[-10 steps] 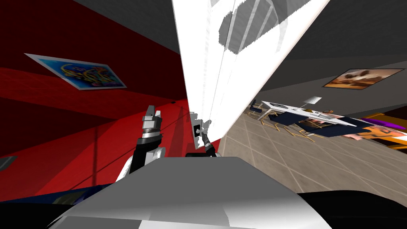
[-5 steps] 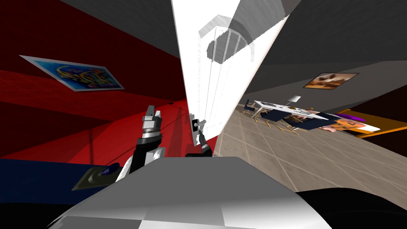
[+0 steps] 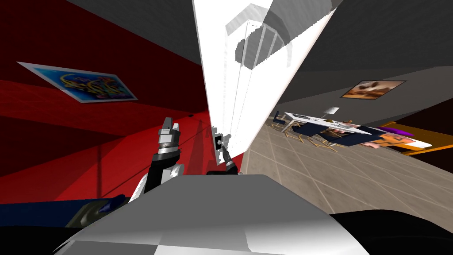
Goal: Push the door open
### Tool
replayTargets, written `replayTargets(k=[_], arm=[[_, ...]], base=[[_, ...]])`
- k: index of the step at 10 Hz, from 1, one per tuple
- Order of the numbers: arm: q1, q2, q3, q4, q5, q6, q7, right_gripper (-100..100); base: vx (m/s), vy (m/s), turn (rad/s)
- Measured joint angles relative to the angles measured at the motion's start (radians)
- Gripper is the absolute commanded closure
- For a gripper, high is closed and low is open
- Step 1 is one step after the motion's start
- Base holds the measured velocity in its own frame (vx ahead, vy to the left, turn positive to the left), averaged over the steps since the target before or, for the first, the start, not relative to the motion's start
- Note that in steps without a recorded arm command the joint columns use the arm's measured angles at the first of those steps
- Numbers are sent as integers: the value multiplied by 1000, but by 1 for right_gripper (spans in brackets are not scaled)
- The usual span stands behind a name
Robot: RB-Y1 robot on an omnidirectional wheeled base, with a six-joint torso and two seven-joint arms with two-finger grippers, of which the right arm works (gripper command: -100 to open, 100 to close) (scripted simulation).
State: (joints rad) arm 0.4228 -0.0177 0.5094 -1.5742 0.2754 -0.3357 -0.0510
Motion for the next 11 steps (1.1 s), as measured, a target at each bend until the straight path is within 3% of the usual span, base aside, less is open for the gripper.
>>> replayTargets(k=[2,4,5,11], arm=[[-19,12,-9,10,-5,1,-2,-100],[-31,47,-14,19,-8,2,-1,-100],[-32,50,-14,19,-8,1,-1,100],[-31,47,-14,20,-8,3,-1,100]], base=[[215,107,13],[90,59,-1],[0,0,0],[-3,-9,-16]])
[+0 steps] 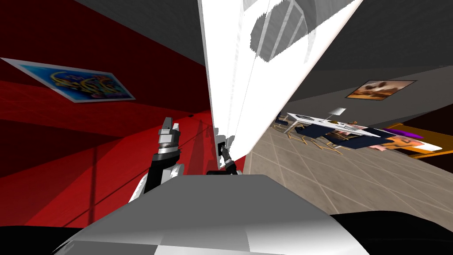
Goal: Push the door open
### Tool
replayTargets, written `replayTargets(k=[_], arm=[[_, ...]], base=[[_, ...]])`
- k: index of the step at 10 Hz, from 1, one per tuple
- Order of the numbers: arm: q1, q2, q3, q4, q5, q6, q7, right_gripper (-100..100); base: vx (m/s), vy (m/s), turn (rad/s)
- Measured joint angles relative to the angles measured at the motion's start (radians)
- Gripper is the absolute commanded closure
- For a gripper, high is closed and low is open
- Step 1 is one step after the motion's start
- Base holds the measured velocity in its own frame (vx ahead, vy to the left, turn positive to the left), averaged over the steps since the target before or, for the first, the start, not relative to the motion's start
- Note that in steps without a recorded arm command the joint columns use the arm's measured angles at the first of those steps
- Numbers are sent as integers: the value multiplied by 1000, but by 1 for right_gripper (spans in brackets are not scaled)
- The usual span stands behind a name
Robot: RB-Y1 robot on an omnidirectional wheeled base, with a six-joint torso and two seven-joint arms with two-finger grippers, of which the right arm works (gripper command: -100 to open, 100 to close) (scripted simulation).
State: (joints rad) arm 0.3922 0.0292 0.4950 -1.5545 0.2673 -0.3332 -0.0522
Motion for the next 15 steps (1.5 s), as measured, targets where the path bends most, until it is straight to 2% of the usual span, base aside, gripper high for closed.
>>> replayTargets(k=[3,6,7,8,9,12,14,15], arm=[[-46,-30,9,38,-28,0,5,100],[-99,-42,7,78,-54,-5,14,100],[-126,-53,-8,104,-68,-7,13,-100],[-112,-68,4,87,-67,-1,13,-100],[-97,-73,15,77,-63,1,15,-100],[-56,-65,49,44,-52,6,24,-100],[-31,-41,72,21,-45,14,28,-100],[-18,-18,84,14,-41,15,32,-100]], base=[[72,-13,-69],[74,-23,-112],[-91,-69,-100],[-213,-57,-48],[-198,-57,-56],[-194,-52,-62],[-225,-63,-57],[-79,-17,-3]])
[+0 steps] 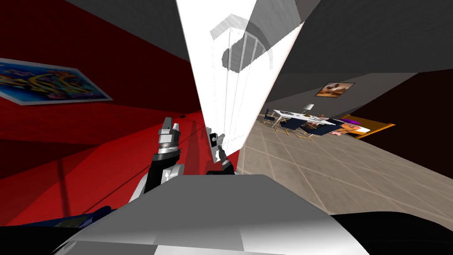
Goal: Push the door open
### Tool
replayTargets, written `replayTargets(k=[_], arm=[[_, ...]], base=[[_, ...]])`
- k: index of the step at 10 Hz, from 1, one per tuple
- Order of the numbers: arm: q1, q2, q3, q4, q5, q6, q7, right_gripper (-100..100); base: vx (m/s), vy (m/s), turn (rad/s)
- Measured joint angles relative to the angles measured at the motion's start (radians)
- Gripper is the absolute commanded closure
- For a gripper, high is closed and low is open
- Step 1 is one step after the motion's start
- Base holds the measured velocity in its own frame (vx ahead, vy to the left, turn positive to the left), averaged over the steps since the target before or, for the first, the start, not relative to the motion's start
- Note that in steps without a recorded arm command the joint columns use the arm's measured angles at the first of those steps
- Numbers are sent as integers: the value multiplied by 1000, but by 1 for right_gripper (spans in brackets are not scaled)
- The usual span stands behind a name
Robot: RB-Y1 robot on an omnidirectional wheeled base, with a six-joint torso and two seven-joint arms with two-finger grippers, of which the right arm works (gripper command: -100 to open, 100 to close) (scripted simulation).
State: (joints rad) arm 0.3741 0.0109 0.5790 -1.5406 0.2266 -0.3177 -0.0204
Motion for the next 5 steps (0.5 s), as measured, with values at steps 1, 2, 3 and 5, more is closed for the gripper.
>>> replayTargets(k=[1,2,3,5], arm=[[2,2,2,-1,1,0,1,-100],[-8,-15,-3,5,-1,2,0,-100],[-12,-31,-5,5,-2,4,0,-100],[-26,-32,-12,19,-3,2,4,-100]], base=[[66,61,26],[167,111,13],[230,138,10],[205,128,16]])
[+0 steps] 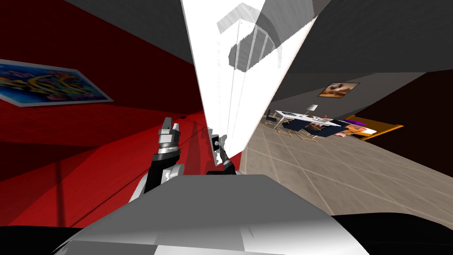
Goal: Push the door open
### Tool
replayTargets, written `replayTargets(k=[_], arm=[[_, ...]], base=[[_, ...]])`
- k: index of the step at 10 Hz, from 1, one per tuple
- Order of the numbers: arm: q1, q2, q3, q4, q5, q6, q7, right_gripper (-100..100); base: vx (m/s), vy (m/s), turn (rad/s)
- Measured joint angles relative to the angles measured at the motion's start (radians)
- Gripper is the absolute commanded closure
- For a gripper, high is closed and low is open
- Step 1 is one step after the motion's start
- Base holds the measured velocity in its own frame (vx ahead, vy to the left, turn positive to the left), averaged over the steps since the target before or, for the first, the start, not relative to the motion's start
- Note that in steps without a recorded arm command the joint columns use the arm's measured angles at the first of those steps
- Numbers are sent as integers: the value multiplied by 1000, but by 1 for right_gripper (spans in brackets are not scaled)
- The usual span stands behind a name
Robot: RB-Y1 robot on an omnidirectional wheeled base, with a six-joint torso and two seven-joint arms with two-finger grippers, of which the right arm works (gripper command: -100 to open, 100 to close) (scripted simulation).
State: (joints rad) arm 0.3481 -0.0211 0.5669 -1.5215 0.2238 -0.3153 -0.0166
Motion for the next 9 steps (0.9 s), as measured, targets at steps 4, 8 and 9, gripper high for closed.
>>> replayTargets(k=[4,8,9], arm=[[-19,49,-9,15,-2,-1,4,100],[-20,47,-10,15,-2,-2,4,100],[-19,46,-10,16,-2,-1,4,100]], base=[[122,62,5],[-19,-13,1],[0,0,0]])
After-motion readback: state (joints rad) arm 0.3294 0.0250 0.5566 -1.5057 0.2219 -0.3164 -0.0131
